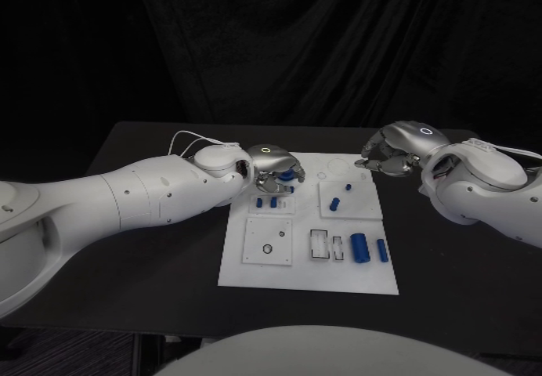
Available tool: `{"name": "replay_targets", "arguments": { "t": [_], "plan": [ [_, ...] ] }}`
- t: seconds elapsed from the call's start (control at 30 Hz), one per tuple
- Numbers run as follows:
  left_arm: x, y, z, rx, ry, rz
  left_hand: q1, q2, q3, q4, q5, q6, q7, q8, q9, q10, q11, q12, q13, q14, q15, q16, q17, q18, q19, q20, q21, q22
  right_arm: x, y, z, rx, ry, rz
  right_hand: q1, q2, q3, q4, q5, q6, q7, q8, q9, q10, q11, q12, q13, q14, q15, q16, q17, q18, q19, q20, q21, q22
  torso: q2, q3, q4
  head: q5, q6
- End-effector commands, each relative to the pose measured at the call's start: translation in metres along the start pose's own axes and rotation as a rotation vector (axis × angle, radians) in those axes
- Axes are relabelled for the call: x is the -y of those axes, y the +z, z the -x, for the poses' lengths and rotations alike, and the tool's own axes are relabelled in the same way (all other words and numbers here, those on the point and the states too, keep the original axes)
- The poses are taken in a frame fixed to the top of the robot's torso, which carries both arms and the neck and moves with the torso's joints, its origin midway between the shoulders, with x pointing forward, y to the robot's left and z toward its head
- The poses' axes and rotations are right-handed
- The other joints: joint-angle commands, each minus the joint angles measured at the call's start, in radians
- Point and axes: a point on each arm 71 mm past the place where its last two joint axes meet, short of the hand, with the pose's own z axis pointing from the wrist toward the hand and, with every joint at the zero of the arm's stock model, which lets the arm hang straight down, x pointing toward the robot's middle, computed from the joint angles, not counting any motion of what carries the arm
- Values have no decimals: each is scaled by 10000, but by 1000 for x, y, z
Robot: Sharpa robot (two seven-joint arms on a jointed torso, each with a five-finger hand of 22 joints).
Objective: Assemble the parts on the task board
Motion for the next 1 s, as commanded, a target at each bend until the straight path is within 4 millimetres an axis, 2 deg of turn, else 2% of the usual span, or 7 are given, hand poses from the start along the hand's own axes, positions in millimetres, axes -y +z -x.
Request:
{"name": "replay_targets", "arguments": {
  "t": [0.03, 0.4, 0.63, 1.0],
  "plan": [
    [2, 2, -2, -199, 435, 59, -63, 33, -64, -24, 82, 154, 53, 42, -57, 100, -25, 66, -35, 88, -28, 47, -19, -193, 72, -3, 53, 1875, 0, 0, 0, 98, 8, -15, 91, 9, 14, -44, 36, 73, -3, -60, -11, 1043, 71, 26, 2634, 1065, 36, 29, 2635, 179, 261, 47, -53, 2085, 29, 15, -31, -3, -2],
    [2, 3, -7, -270, 441, 135, -78, 130, -43, -97, 173, 854, 40, 170, -254, 750, -163, 324, -141, 181, -123, 165, -16, -211, 158, -49, 90, 1906, -1, 0, 0, 92, 9, -6, 91, 9, 14, -44, 36, 73, -3, -60, -11, 1043, 71, 26, 2634, 1065, 36, 29, 2635, 179, 261, 47, -53, 2085, -5, -1, -44, -9, -2],
    [2, 4, -11, -268, 406, 137, -67, 180, -8, -131, 231, 1072, 35, 206, -308, 1076, -224, 412, -186, 276, -167, 246, 42, -236, 247, -68, 183, 1942, -2, 1, 0, 84, 10, 10, 91, 9, 14, -44, 36, 73, -3, -60, -11, 1043, 71, 26, 2634, 1065, 36, 29, 2635, 179, 261, 47, -53, 2085, -7, 2, -1, -41, -2],
    [0, 3, -14, -266, 384, 229, -49, 281, 31, -190, 285, 1365, 63, 263, -360, 1475, -293, 548, -191, 292, -210, 262, -20, -249, 299, -91, 229, 1960, -2, 0, -1, 49, 7, 7, 96, 4, 12, -39, 75, 83, -4, -62, -12, 1043, 70, 26, 2634, 1065, 35, 29, 2635, 180, 258, 46, -57, 2083, -8, 10, 21, -47, -2]
  ]
}}
